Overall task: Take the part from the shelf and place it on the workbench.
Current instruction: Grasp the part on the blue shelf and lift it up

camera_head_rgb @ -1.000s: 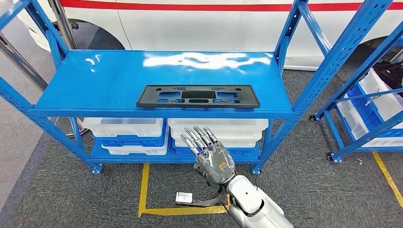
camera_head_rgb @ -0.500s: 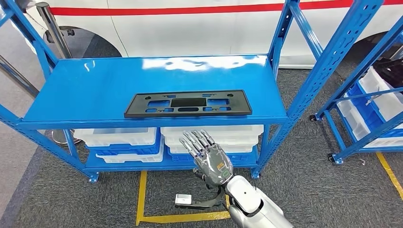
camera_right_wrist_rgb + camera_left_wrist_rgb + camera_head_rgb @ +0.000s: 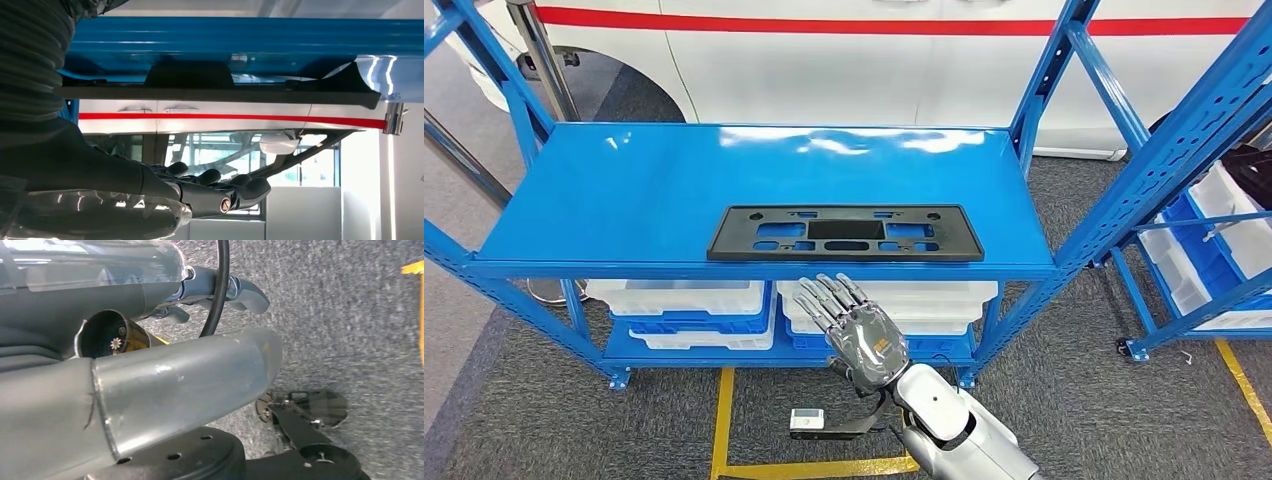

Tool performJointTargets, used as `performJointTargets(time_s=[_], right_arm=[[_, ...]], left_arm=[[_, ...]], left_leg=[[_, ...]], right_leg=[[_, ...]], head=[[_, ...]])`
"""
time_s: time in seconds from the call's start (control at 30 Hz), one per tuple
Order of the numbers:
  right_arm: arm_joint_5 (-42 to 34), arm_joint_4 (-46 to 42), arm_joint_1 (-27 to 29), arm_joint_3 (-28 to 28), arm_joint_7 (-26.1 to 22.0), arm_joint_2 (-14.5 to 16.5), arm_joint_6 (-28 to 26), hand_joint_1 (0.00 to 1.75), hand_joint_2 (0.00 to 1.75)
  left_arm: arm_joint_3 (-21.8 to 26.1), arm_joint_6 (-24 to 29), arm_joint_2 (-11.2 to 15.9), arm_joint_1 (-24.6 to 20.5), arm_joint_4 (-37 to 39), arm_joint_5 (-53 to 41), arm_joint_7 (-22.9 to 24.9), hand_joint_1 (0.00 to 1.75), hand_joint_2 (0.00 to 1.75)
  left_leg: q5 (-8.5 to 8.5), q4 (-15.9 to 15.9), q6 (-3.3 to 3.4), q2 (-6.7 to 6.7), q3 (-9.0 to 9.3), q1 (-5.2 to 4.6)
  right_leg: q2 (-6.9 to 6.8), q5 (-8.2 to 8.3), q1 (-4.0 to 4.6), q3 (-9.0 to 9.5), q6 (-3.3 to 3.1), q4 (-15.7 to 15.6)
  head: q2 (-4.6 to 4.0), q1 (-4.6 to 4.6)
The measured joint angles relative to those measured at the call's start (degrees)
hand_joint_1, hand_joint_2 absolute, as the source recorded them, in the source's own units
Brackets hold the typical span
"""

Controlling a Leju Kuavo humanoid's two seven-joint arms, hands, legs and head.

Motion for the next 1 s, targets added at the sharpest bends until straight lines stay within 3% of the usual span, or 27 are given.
performJointTargets(time_s=[0.07, 0.13, 0.23, 0.3, 0.37, 0.4, 0.43, 0.47, 0.53, 0.6, 0.7, 0.77, 0.87, 0.9, 0.93, 0.97, 1.0], right_arm=[[-0.1, 0.2, -0.4, 0.1, 0.0, 0.0, 0.5, 0.00, 1.75], [-0.1, 0.4, -0.8, 0.2, 0.0, -0.1, 1.1, 0.00, 1.75], [-0.1, 0.7, -1.2, 0.3, 0.0, -0.1, 2.0, 0.00, 1.75], [0.0, 1.0, -1.7, 0.6, 0.2, -0.1, 2.9, 0.00, 1.75], [0.0, 1.3, -2.2, 1.0, 0.4, -0.1, 3.9, 0.00, 1.75], [-0.1, 1.5, -2.2, 1.2, 0.5, -0.1, 4.3, 0.00, 1.75], [-0.2, 1.7, -2.3, 1.4, 0.6, -0.1, 4.5, 0.00, 1.75], [-0.2, 1.9, -2.3, 1.5, 0.6, -0.1, 4.6, 0.00, 1.75], [-0.2, 2.1, -2.5, 1.7, 0.7, -0.1, 4.7, 0.00, 1.75], [-0.3, 2.2, -2.8, 1.7, 0.7, -0.1, 4.8, 0.00, 1.75], [-0.4, 2.3, -3.1, 1.7, 0.8, -0.1, 4.9, 0.00, 1.75], [-0.6, 2.3, -3.4, 1.7, 0.9, -0.1, 4.9, 0.00, 1.75], [-1.0, 2.5, -3.6, 1.7, 1.0, -0.1, 5.1, 0.00, 1.75], [-1.1, 2.6, -3.5, 1.7, 1.1, -0.2, 5.2, 0.00, 1.75], [-1.1, 2.7, -3.5, 1.7, 1.1, -0.2, 5.3, 0.00, 1.75], [-1.2, 2.8, -3.4, 1.7, 1.1, -0.2, 5.3, 0.00, 1.75], [-1.2, 2.8, -3.4, 1.7, 1.1, -0.2, 5.3, 0.00, 1.75]], left_arm=[[0.0, 0.0, -0.2, 0.0, 0.1, 0.0, 0.0, 0.00, 0.00], [0.0, -0.1, -0.3, -0.1, 0.1, 0.0, 0.0, 0.00, 0.00], [0.1, -0.1, -0.3, -0.3, 0.1, 0.0, 0.0, 0.00, 0.00], [0.1, -0.1, -0.3, -0.2, 0.1, 0.0, 0.0, 0.00, 0.00], [0.3, -0.1, -0.3, -0.2, 0.1, -0.1, -0.1, 0.00, 0.00], [0.3, -0.1, -0.3, -0.1, 0.1, -0.1, -0.1, 0.00, 0.00], [0.3, -0.1, -0.3, 0.1, 0.1, -0.2, -0.1, 0.00, 0.00], [0.4, -0.1, -0.3, 0.2, 0.1, -0.2, -0.2, 0.00, 0.00], [0.4, -0.1, -0.3, 0.3, 0.1, -0.3, -0.2, 0.00, 0.00], [0.4, -0.1, -0.3, 0.2, 0.2, -0.4, -0.2, 0.00, 0.00], [0.4, 0.0, -0.3, 0.1, 0.2, -0.5, -0.2, 0.00, 0.00], [0.5, 0.1, -0.3, 0.2, 0.2, -0.5, -0.3, 0.00, 0.00], [0.7, 0.2, -0.3, 0.1, 0.2, -0.6, -0.4, 0.00, 0.00], [0.8, 0.2, -0.3, 0.2, 0.2, -0.7, -0.4, 0.00, 0.00], [0.8, 0.2, -0.3, 0.3, 0.2, -0.7, -0.4, 0.00, 0.00], [0.9, 0.2, -0.3, 0.3, 0.2, -0.7, -0.4, 0.00, 0.00], [0.9, 0.2, -0.3, 0.4, 0.2, -0.7, -0.4, 0.00, 0.00]], left_leg=[[-0.73, 0.0, -0.40, -0.05, 0.77, -0.23], [-1.06, -0.2, -0.97, 0.00, 0.86, -0.23], [-1.76, 0.1, -1.88, 0.15, 1.09, -0.21], [-3.91, 4.8, -2.44, 0.10, -1.15, -0.07], [-6.44, 12.4, -2.92, 0.08, -5.80, 0.22], [-6.63, 15.0, -3.15, 0.09, -7.68, 0.38], [-5.62, 15.5, -3.34, 0.10, -8.64, 0.54], [-3.40, 13.6, -3.48, 0.12, -8.42, 0.70], [1.62, 6.1, -3.61, 0.13, -5.83, 0.93], [3.26, 1.2, -3.17, 0.02, -3.95, 0.85], [2.56, 0.6, -1.90, -0.11, -3.69, 0.67], [2.36, 0.3, -1.07, -0.10, -3.19, 0.75], [1.80, 0.1, -0.21, -0.06, -2.60, 0.71], [1.56, 0.1, -0.10, -0.09, -2.36, 0.65], [1.27, 0.1, -0.07, -0.13, -2.00, 0.59], [0.91, 0.1, -0.09, -0.19, -1.50, 0.53], [0.52, 0.1, -0.15, -0.24, -0.88, 0.46]], right_leg=[[-0.14, 3.15, 0.46, 2.74, -0.86, -6.7], [-0.25, 2.93, 0.84, 3.63, -1.37, -8.8], [-0.13, 2.76, 0.34, 4.63, -1.85, -10.0], [-0.20, 2.55, -0.08, 5.62, -2.27, -10.7], [-0.28, 2.04, -0.12, 6.16, -2.48, -10.7], [-0.27, 1.75, -0.13, 6.47, -2.47, -10.7], [-0.21, 1.43, -0.18, 6.85, -2.40, -10.7], [-0.13, 1.05, -0.25, 7.33, -2.27, -10.6], [0.02, 0.12, -0.29, 8.17, -1.74, -10.3], [0.10, -0.57, -0.13, 8.27, -1.06, -9.9], [0.07, -1.01, -0.12, 8.24, -0.16, -9.9], [-0.02, -2.24, -0.30, 7.32, 0.41, -7.7], [-0.09, -6.29, -0.33, 1.34, 0.89, 2.7], [-0.09, -6.83, -0.34, -0.75, 0.93, 5.8], [-0.09, -6.18, -0.33, -2.00, 0.87, 6.9], [-0.09, -4.37, -0.31, -2.16, 0.71, 5.9], [-0.09, -1.64, -0.26, -1.13, 0.42, 2.7]], head=[[0.00, -0.06], [0.00, -0.15], [0.00, -0.18], [0.00, -0.22], [0.00, -0.24], [0.00, -0.25], [0.00, -0.24], [0.00, -0.25], [0.00, -0.26], [0.00, -0.28], [0.00, -0.28], [0.00, -0.26], [0.00, -0.26], [0.00, -0.26], [0.00, -0.26], [0.00, -0.25], [0.00, -0.25]])
